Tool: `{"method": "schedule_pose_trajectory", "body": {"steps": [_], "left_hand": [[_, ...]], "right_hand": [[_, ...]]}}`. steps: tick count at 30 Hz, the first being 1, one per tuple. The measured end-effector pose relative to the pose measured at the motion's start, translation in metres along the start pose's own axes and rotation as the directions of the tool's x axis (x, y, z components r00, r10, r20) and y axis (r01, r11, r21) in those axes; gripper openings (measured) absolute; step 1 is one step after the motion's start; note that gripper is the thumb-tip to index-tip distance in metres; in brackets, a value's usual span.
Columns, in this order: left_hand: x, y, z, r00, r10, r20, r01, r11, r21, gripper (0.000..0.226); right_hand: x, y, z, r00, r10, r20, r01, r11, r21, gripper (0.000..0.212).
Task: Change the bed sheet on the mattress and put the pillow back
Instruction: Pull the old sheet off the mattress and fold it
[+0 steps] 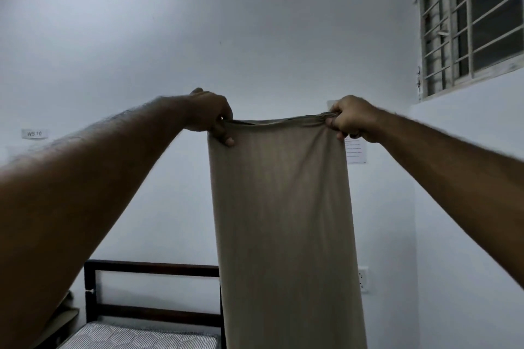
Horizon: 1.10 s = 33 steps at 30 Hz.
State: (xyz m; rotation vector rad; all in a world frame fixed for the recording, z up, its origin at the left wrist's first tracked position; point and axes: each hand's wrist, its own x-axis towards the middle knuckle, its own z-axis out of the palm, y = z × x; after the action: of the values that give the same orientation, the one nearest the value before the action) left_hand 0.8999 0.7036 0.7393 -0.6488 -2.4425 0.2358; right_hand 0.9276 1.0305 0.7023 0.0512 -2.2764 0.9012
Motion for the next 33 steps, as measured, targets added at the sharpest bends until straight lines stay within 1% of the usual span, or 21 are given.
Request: {"method": "schedule_pose_trajectory", "body": {"steps": [1, 3, 4, 5, 6, 7, 8, 10, 13, 14, 15, 17, 18, 19, 22, 24, 27, 29, 31, 32, 33], "left_hand": [[-0.002, 0.003, 0.000, 0.999, 0.003, -0.042, -0.003, 1.000, 0.011, 0.042], [-0.004, 0.008, -0.003, 0.945, -0.008, -0.328, 0.009, 1.000, 0.002, 0.035], [-0.005, 0.013, -0.007, 0.866, -0.036, -0.498, 0.026, 0.999, -0.026, 0.027], [-0.006, 0.015, -0.012, 0.801, -0.067, -0.595, 0.038, 0.997, -0.061, 0.022], [-0.006, 0.015, -0.014, 0.800, -0.090, -0.593, 0.053, 0.995, -0.080, 0.022], [-0.006, 0.015, -0.014, 0.841, -0.098, -0.533, 0.076, 0.995, -0.062, 0.024], [-0.006, 0.014, -0.014, 0.879, -0.091, -0.469, 0.089, 0.996, -0.025, 0.026], [-0.007, 0.013, -0.009, 0.894, -0.111, -0.435, 0.114, 0.993, -0.019, 0.030], [-0.004, 0.017, -0.001, 0.869, -0.106, -0.483, 0.154, 0.986, 0.061, 0.036], [-0.003, 0.021, 0.000, 0.857, -0.080, -0.510, 0.165, 0.978, 0.124, 0.036], [-0.001, 0.024, 0.000, 0.830, -0.064, -0.553, 0.186, 0.968, 0.168, 0.033], [0.004, 0.029, -0.005, 0.740, -0.101, -0.666, 0.248, 0.960, 0.130, 0.021], [0.007, 0.030, -0.007, 0.734, -0.140, -0.665, 0.238, 0.970, 0.058, 0.018], [0.010, 0.030, -0.009, 0.766, -0.183, -0.616, 0.200, 0.979, -0.041, 0.017], [0.006, 0.023, -0.013, 0.948, -0.170, -0.270, 0.095, 0.959, -0.268, 0.022], [-0.007, 0.022, -0.004, 0.993, -0.082, -0.088, 0.058, 0.969, -0.241, 0.036], [-0.012, 0.018, 0.011, 0.995, -0.076, -0.065, 0.063, 0.982, -0.176, 0.039], [-0.011, 0.015, 0.008, 0.957, -0.134, -0.258, 0.076, 0.971, -0.226, 0.034], [-0.010, 0.018, -0.005, 0.817, -0.163, -0.554, 0.038, 0.972, -0.231, 0.024], [-0.010, 0.023, -0.009, 0.728, -0.157, -0.668, 0.009, 0.976, -0.219, 0.021], [-0.011, 0.028, -0.013, 0.676, -0.151, -0.721, -0.018, 0.975, -0.222, 0.020]], "right_hand": [[0.000, 0.002, 0.003, 0.997, -0.029, -0.077, 0.030, 1.000, 0.002, 0.012], [-0.002, 0.005, 0.007, 0.941, -0.127, -0.314, 0.114, 0.992, -0.059, 0.016], [-0.003, 0.006, 0.009, 0.935, -0.153, -0.319, 0.129, 0.987, -0.096, 0.017], [-0.005, 0.006, 0.012, 0.963, -0.155, -0.220, 0.132, 0.985, -0.114, 0.019], [-0.007, 0.009, 0.013, 0.987, -0.138, -0.077, 0.128, 0.985, -0.117, 0.021], [-0.007, 0.009, 0.011, 0.989, -0.138, -0.042, 0.133, 0.984, -0.117, 0.023], [-0.003, 0.007, 0.005, 0.978, -0.161, -0.134, 0.143, 0.981, -0.130, 0.018], [0.005, 0.003, -0.011, 0.946, -0.145, -0.291, 0.124, 0.988, -0.087, 0.008], [0.004, 0.002, -0.020, 0.999, -0.006, -0.052, 0.005, 1.000, -0.020, 0.014], [0.004, 0.000, -0.022, 0.998, 0.001, -0.055, -0.001, 1.000, 0.007, 0.015], [0.004, -0.004, -0.025, 0.992, -0.019, -0.125, 0.024, 0.999, 0.037, 0.014], [0.011, -0.018, -0.032, 0.969, -0.031, -0.244, 0.066, 0.988, 0.136, 0.009], [0.016, -0.024, -0.033, 0.976, 0.017, -0.216, 0.034, 0.973, 0.228, 0.009], [0.018, -0.029, -0.033, 0.985, 0.081, -0.151, -0.030, 0.950, 0.310, 0.015], [0.011, -0.024, -0.020, 0.972, 0.206, 0.113, -0.234, 0.883, 0.406, 0.038], [-0.002, -0.009, -0.005, 0.969, 0.175, 0.173, -0.233, 0.880, 0.415, 0.030], [-0.015, 0.006, 0.013, 0.977, 0.100, 0.189, -0.170, 0.900, 0.402, 0.028], [-0.004, -0.006, 0.009, 0.988, 0.091, 0.123, -0.136, 0.885, 0.445, 0.030], [0.012, -0.029, -0.007, 0.995, 0.093, -0.032, -0.060, 0.829, 0.556, 0.030], [0.018, -0.042, -0.015, 0.985, 0.080, -0.150, 0.025, 0.804, 0.594, 0.028], [0.019, -0.050, -0.022, 0.962, 0.051, -0.268, 0.121, 0.798, 0.590, 0.025]]}}
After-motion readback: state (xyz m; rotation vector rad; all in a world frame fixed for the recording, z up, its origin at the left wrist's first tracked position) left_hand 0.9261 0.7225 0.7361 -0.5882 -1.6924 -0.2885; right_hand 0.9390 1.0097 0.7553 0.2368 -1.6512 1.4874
